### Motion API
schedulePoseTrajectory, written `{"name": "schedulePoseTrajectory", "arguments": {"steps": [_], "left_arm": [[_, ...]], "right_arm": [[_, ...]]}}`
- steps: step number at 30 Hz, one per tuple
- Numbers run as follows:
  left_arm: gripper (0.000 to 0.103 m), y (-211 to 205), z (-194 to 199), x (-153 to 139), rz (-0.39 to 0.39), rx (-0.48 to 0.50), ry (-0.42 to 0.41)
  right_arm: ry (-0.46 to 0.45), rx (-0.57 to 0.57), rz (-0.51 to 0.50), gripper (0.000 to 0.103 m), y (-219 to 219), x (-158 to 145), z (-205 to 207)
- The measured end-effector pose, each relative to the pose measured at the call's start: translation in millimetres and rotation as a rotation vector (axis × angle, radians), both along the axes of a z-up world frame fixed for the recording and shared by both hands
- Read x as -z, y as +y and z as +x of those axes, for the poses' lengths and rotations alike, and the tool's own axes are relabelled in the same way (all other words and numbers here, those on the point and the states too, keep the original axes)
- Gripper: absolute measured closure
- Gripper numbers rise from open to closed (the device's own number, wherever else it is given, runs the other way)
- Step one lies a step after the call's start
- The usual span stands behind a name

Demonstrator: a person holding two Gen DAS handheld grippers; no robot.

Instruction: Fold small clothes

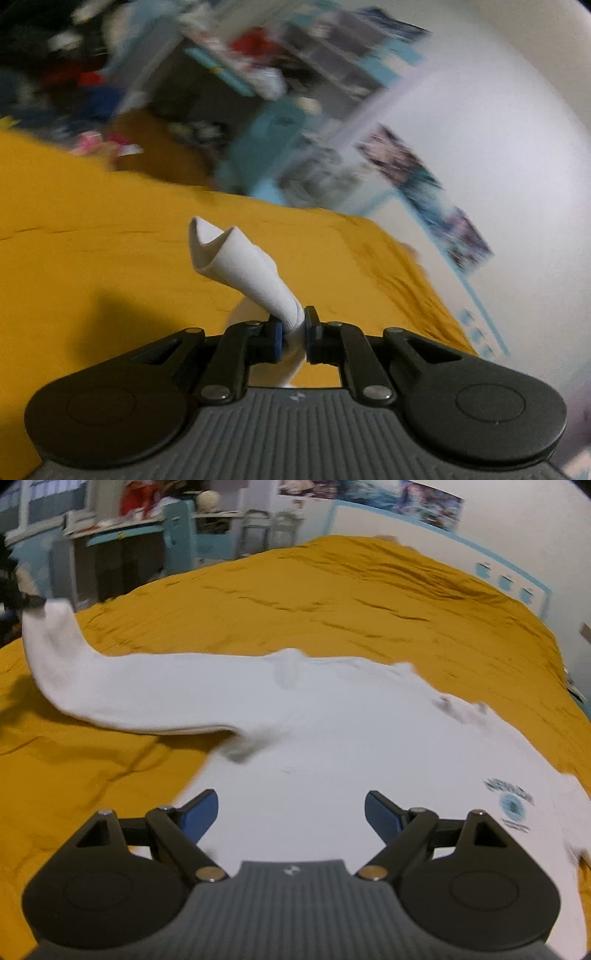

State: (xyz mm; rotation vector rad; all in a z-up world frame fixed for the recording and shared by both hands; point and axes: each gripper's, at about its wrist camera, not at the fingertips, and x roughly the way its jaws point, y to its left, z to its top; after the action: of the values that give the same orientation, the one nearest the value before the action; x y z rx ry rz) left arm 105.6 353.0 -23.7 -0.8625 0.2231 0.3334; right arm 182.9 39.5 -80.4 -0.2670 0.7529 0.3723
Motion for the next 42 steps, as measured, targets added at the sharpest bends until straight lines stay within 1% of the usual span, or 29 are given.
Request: {"name": "schedulePoseTrajectory", "arguments": {"steps": [3,6,10,12,14,17,18,20,21,22,23,25,26,27,30,31,33,34,36,37,38,40,42], "left_arm": [[0.092,-51,29,-32,0.053,0.127,-0.044],[0.092,-109,61,-58,0.084,0.264,-0.094],[0.092,-199,98,-75,0.117,0.446,-0.136],[0.092,-244,113,-72,0.122,0.531,-0.138],[0.092,-286,128,-59,0.109,0.613,-0.132],[0.092,-342,150,-30,0.066,0.712,-0.094],[0.087,-357,157,-18,0.044,0.748,-0.072],[0.063,-382,178,5,0.014,0.835,0.004],[0.045,-392,185,15,0.013,0.868,0.053],[0.043,-396,193,22,0.023,0.886,0.108],[0.043,-393,197,24,0.038,0.889,0.13],[0.042,-380,188,23,0.068,0.884,0.113],[0.04,-370,184,20,0.079,0.869,0.113],[0.036,-359,180,17,0.089,0.849,0.12],[0.031,-312,156,11,0.149,0.759,0.146],[0.027,-295,146,11,0.181,0.732,0.161],[0.025,-268,135,17,0.226,0.672,0.208],[0.025,-258,133,23,0.23,0.647,0.239],[0.025,-236,126,40,0.201,0.618,0.274],[0.025,-234,125,42,0.195,0.613,0.284],[0.025,-228,124,47,0.192,0.61,0.294],[0.025,-223,124,58,0.2,0.607,0.312],[0.025,-224,132,64,0.205,0.618,0.329]], "right_arm": [[0.001,0.071,0.016,0.02,-41,-2,1],[0.024,0.138,0.044,0.02,-79,-1,2],[0.052,0.228,0.076,0.02,-134,3,3],[0.064,0.277,0.094,0.02,-162,6,4],[0.084,0.324,0.111,0.02,-189,11,5],[0.109,0.382,0.118,0.02,-221,20,5],[0.117,0.399,0.115,0.02,-233,24,5],[0.127,0.43,0.103,0.02,-249,30,6],[0.129,0.446,0.093,0.02,-257,32,7],[0.131,0.457,0.082,0.02,-262,33,8],[0.129,0.465,0.077,0.02,-266,34,9],[0.118,0.473,0.108,0.02,-278,32,12],[0.118,0.467,0.149,0.02,-284,30,15],[0.121,0.46,0.21,0.021,-291,27,18],[0.153,0.435,0.421,0.022,-313,22,37],[0.169,0.438,0.481,0.025,-320,22,48],[0.209,0.46,0.581,0.036,-329,25,70],[0.227,0.469,0.627,0.037,-334,30,80],[0.267,0.524,0.702,0.046,-336,41,102],[0.281,0.55,0.731,0.047,-336,48,112],[0.29,0.573,0.738,0.049,-332,53,120],[0.303,0.613,0.744,0.049,-328,65,135],[0.295,0.66,0.744,0.049,-326,76,147]]}}
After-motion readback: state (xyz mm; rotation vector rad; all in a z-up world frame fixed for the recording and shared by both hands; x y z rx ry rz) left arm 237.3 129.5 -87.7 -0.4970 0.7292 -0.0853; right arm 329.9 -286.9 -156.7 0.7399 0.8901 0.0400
